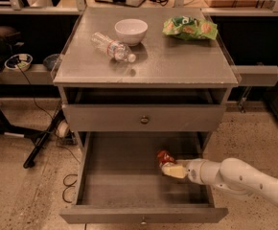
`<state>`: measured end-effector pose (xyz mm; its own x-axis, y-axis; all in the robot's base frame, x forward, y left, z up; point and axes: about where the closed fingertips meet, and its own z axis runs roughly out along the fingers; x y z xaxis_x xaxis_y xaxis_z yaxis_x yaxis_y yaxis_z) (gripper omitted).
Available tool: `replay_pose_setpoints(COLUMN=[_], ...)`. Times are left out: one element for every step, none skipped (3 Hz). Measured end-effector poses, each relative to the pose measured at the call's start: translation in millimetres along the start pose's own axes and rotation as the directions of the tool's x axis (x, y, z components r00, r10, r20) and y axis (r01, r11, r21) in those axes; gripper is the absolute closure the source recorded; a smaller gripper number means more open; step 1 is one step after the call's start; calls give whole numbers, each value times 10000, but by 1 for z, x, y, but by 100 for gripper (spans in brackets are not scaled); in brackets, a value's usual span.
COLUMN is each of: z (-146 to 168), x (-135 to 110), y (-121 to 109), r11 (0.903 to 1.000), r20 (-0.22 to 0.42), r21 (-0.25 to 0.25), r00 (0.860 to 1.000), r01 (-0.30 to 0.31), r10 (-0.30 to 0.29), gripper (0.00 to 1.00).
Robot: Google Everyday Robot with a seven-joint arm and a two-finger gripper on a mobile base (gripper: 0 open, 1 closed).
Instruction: Place coke can into middle drawer
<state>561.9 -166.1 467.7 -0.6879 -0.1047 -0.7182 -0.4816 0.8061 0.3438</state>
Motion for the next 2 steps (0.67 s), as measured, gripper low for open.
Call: replay_pose_setpoints(z=[15,25], x=[19,33], y=[-6,-13], r11=[9993,9981], r20=[-521,-907], r21=[88,206], r00=[9980,9941], r01=[-352,-577], r10=[356,593], gripper=[100,100])
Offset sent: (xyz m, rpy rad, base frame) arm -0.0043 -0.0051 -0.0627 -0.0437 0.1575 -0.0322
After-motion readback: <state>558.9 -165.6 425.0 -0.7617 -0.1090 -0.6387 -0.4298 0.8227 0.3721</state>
